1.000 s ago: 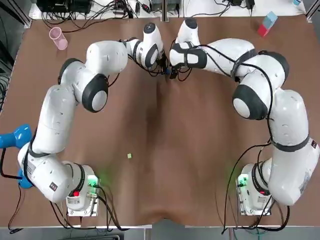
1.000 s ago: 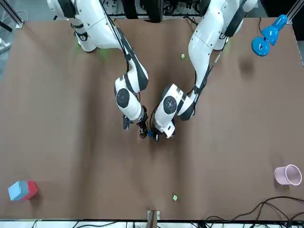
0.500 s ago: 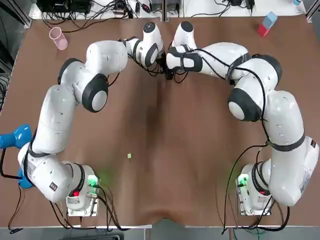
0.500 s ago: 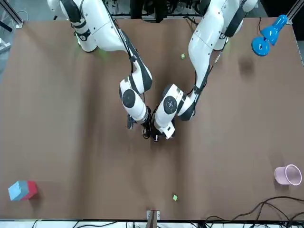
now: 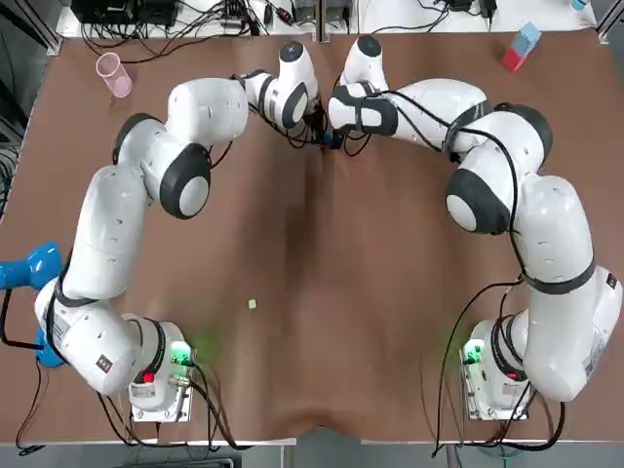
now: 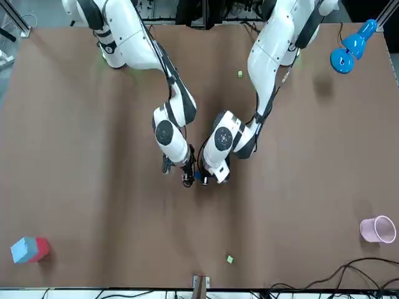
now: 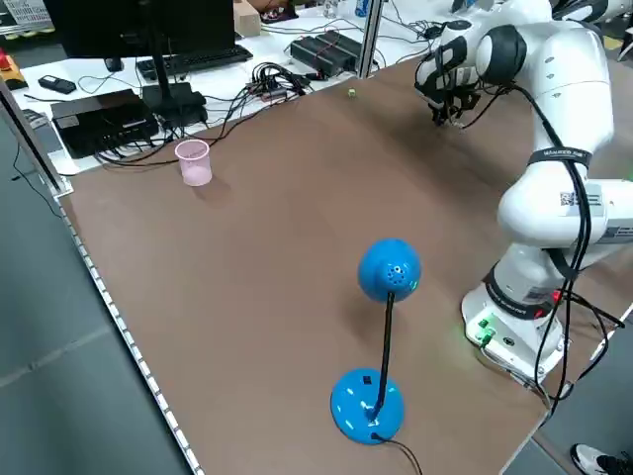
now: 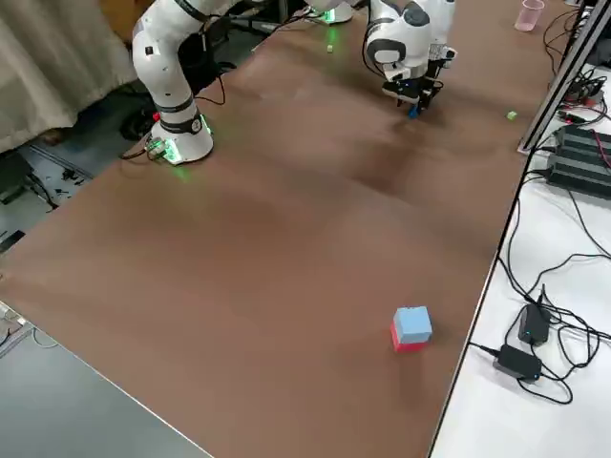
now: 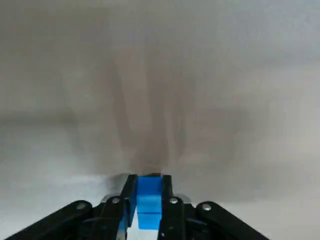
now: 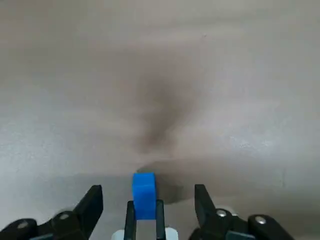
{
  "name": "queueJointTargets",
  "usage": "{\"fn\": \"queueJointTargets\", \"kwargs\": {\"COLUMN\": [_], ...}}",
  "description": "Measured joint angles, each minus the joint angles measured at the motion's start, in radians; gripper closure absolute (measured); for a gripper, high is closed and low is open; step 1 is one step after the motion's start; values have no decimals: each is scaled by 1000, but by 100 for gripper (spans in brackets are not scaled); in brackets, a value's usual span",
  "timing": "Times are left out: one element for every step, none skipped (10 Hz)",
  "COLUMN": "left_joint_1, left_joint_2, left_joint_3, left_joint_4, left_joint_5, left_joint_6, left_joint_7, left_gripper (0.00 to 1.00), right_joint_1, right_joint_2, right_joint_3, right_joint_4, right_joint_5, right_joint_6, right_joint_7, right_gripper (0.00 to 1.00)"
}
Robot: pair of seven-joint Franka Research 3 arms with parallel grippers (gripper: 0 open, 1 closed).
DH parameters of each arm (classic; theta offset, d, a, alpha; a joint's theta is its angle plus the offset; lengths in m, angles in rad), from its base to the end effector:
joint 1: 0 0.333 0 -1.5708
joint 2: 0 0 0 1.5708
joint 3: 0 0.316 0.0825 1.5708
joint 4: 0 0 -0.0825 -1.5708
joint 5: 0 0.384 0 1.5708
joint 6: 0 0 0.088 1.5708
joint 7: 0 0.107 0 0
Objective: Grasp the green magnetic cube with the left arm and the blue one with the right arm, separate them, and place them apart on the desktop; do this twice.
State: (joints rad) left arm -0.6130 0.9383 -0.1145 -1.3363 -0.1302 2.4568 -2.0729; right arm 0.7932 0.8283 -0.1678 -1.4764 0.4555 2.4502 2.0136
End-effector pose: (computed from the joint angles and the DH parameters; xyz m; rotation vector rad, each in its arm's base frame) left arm 0.5788 -0.4869 0.1814 2.1435 1.9850 -0.2131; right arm 0.5800 0.4478 0.2030 -1.9815 2.1526 0.2227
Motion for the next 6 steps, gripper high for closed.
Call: {"fn": "queueJointTargets", "kwargs": {"left_joint_1": [2,4,6,9,13,15], "left_joint_2": [-4,-8,-11,-12,-14,-20], "left_joint_3": [0,1,1,1,1,1], "left_joint_4": [0,1,1,1,1,1], "left_joint_5": [0,0,0,0,0,0], "left_joint_6": [-5,-17,-29,-33,-38,-44], "left_joint_7": [1,6,11,12,13,14], "left_gripper": [77,77,77,77,77,77], "right_joint_1": [1,1,0,-1,-1,0], "right_joint_2": [0,0,0,0,0,0], "right_joint_3": [0,0,-2,-2,-2,-1], "right_joint_4": [0,0,0,0,0,0], "right_joint_5": [0,0,0,0,0,0], "right_joint_6": [0,0,0,0,0,0], "right_joint_7": [0,0,-1,-1,-1,-2], "right_gripper": [18,18,18,18,18,18]}}
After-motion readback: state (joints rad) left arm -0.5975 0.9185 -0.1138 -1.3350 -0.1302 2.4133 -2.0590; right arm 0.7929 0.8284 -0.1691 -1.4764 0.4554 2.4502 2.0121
